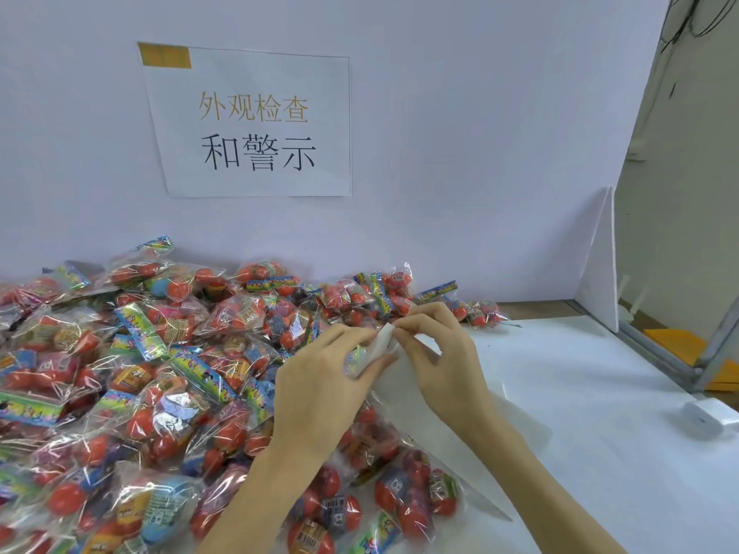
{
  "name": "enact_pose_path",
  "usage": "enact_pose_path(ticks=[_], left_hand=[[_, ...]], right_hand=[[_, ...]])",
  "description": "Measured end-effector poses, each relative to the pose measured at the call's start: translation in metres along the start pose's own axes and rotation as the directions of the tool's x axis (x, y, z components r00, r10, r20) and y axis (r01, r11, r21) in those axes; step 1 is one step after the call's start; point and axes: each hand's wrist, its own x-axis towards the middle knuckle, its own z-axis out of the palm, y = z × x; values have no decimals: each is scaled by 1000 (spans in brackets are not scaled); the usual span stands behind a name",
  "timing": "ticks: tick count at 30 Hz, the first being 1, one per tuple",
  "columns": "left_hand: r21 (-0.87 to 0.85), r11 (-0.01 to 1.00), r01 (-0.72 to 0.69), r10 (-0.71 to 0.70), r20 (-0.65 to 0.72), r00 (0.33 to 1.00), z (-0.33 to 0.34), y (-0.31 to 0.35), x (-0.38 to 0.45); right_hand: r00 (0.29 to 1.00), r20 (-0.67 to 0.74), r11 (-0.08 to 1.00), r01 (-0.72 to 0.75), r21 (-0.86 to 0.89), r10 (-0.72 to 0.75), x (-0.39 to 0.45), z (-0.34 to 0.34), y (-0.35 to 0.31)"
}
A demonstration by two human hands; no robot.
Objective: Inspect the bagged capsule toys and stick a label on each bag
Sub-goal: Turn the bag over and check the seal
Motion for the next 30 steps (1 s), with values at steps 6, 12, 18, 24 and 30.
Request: enact_pose_path(ticks=[6, 12, 18, 24, 30], left_hand=[[-171, 973, 153, -136, 108, 985, 7, -20, 0], [-205, 965, 163, -116, 224, 968, 10, -25, 2], [-290, 916, 279, -187, 309, 933, 8, -23, 5], [-293, 918, 268, -176, 304, 936, 9, -23, 5], [-294, 917, 269, -178, 301, 937, 10, -25, 5]], right_hand=[[999, 37, 998, 2, 57, -5, -3, 4, -2], [997, 30, 997, 71, -22, -71, -3, 3, -1], [994, 54, 994, 97, -40, -95, -5, 4, -2], [980, 88, 963, 192, -188, -178, -4, 2, 2], [938, 104, 887, 347, -304, -331, -4, -2, 4]])
